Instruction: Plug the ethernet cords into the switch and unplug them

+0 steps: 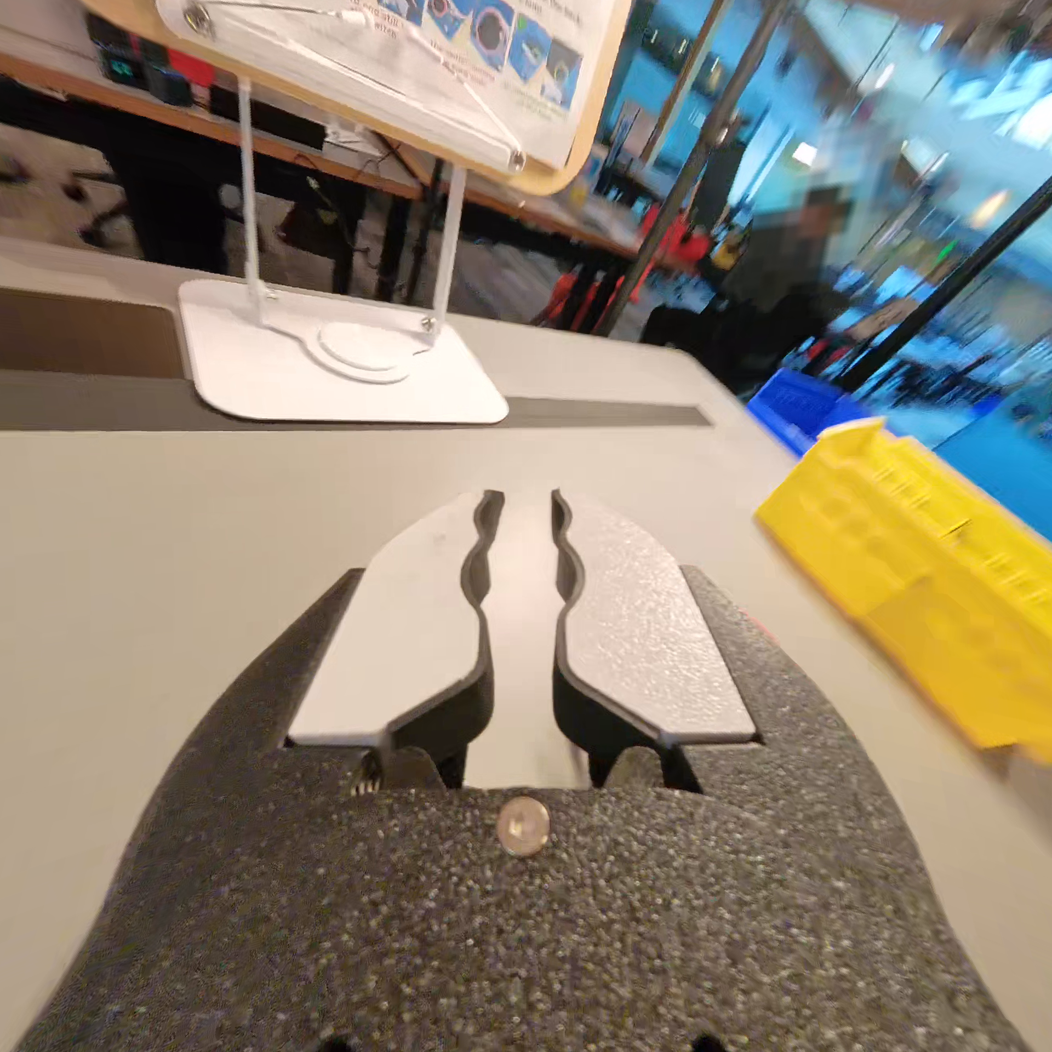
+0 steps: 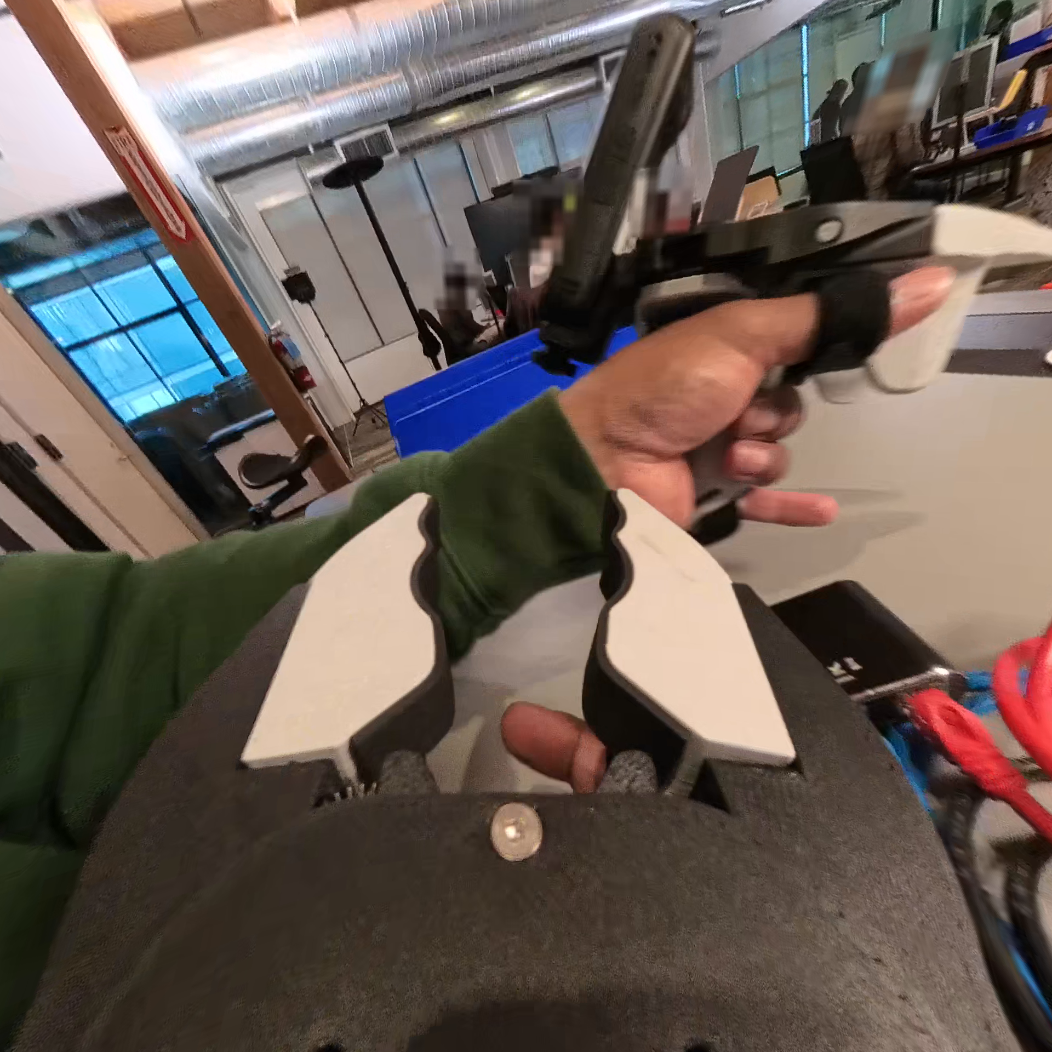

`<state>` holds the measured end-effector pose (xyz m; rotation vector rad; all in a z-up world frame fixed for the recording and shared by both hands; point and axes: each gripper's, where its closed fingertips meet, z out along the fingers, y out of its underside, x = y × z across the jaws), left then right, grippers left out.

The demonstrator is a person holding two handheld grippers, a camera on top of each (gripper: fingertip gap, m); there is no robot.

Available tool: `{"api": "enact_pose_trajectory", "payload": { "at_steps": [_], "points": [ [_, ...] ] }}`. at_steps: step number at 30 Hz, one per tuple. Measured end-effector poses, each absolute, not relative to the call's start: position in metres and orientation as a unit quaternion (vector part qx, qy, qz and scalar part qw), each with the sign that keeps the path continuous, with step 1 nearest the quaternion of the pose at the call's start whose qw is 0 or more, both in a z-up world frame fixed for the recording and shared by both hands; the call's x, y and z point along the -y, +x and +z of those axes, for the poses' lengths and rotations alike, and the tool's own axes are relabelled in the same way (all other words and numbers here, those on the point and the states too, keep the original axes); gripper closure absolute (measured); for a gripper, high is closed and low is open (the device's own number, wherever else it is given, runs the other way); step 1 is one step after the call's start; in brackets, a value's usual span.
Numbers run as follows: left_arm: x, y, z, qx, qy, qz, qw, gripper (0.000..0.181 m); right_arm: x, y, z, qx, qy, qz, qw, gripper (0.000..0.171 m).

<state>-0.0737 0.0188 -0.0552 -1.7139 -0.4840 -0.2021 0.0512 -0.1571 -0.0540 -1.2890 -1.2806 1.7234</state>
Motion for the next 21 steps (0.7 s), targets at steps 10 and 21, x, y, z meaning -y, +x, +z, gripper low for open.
{"api": "enact_pose_trajectory", "payload": {
  "at_steps": [10, 21],
  "points": [
    [-0.012, -0.042, 0.018, 0.127, -0.531, -0.211, 0.811, 0.181, 0.096, 0.039, -0.042, 0.455, -0.491, 0.616, 0.414, 0.104],
    [0.004, -0.056, 0.028, 0.244, -0.412, -0.355, 0.803, 0.181, 0.059, 0.006, -0.018, 0.356, -0.458, 0.739, 0.343, 0.099]
  ]
}}
